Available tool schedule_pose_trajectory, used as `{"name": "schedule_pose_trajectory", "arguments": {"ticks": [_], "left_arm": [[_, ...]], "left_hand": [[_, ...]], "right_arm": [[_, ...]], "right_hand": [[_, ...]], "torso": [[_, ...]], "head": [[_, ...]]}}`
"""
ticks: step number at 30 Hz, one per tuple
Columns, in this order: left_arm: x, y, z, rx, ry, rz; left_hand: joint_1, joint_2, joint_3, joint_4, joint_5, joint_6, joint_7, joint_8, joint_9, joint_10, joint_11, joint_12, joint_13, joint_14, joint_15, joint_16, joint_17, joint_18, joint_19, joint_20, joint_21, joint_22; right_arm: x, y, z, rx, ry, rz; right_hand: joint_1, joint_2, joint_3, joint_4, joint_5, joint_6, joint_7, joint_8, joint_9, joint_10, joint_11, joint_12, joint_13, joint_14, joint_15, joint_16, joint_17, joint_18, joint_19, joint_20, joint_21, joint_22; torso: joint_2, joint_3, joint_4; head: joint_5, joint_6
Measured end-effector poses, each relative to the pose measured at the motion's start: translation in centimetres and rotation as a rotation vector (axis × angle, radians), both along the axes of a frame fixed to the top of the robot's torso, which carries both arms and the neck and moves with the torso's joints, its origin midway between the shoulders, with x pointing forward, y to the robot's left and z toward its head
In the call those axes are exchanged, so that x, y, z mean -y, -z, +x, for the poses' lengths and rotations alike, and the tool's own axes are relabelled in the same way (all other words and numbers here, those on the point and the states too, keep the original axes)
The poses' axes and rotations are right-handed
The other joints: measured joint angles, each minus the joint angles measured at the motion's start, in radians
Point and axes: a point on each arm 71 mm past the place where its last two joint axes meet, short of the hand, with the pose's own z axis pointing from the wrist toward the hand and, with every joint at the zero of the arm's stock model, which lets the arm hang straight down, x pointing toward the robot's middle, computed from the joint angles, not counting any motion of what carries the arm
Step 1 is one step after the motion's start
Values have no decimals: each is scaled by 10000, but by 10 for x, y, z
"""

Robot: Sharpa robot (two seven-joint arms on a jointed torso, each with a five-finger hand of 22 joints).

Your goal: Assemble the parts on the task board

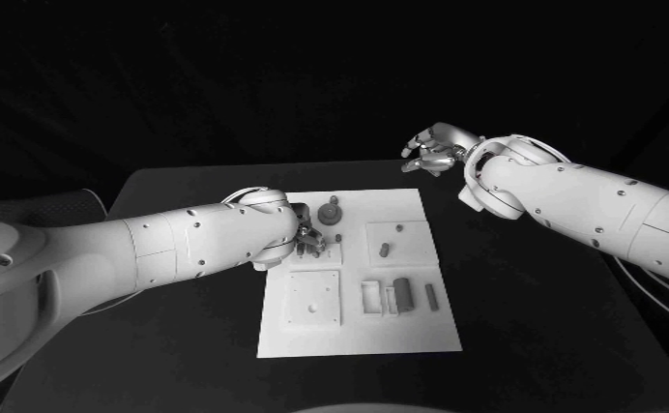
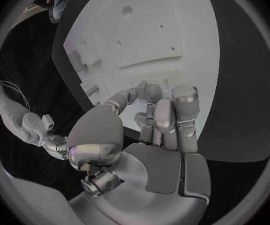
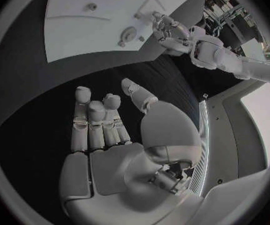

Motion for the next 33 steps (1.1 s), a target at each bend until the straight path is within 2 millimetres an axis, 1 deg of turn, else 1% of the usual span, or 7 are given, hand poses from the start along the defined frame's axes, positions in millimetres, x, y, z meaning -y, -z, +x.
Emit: {"name": "schedule_pose_trajectory", "arguments": {"ticks": [8,15,26,33], "left_arm": [[0,0,0,3,-1,-3],[1,0,0,-5,11,-15],[1,0,0,-4,15,-19],[2,0,0,-4,22,-21]], "left_hand": [[5,-5,-1,-1,-20,3,-3,-1,-16,1,-1,-2,-9,-1,1,-1,-1,0,1,1,0,0],[4,-3,-1,-1,8,5,-5,-5,-16,1,-1,-22,-19,-2,3,-1,-2,0,2,2,0,1],[-31,32,21,22,8,11,-11,41,-16,1,-1,17,-28,-4,4,-1,-2,0,17,18,0,-8],[-31,32,21,21,2,14,-14,41,-28,1,-1,17,-28,-4,5,-1,-9,1,18,19,1,-8]], "right_arm": [[-2,0,0,-4,-31,6],[-2,0,0,-7,-30,3],[-1,0,0,-12,-15,-4],[-1,0,0,-15,-14,-6]], "right_hand": [[0,0,0,0,0,0,0,0,0,0,0,0,0,0,1,0,1,0,0,1,0,0],[0,0,0,0,0,0,0,0,1,1,-1,0,0,2,5,0,1,0,0,1,0,0],[0,0,0,0,0,0,0,0,1,3,-3,0,-1,-26,-17,0,2,0,-2,2,0,0],[0,0,0,0,0,0,0,0,1,4,-4,0,-9,-25,-16,0,2,0,-2,3,0,0]], "torso": [[1,-1,1],[1,0,5],[1,-1,5],[1,-3,7]], "head": [[-22,35],[-37,12],[-39,20],[-39,0]]}}
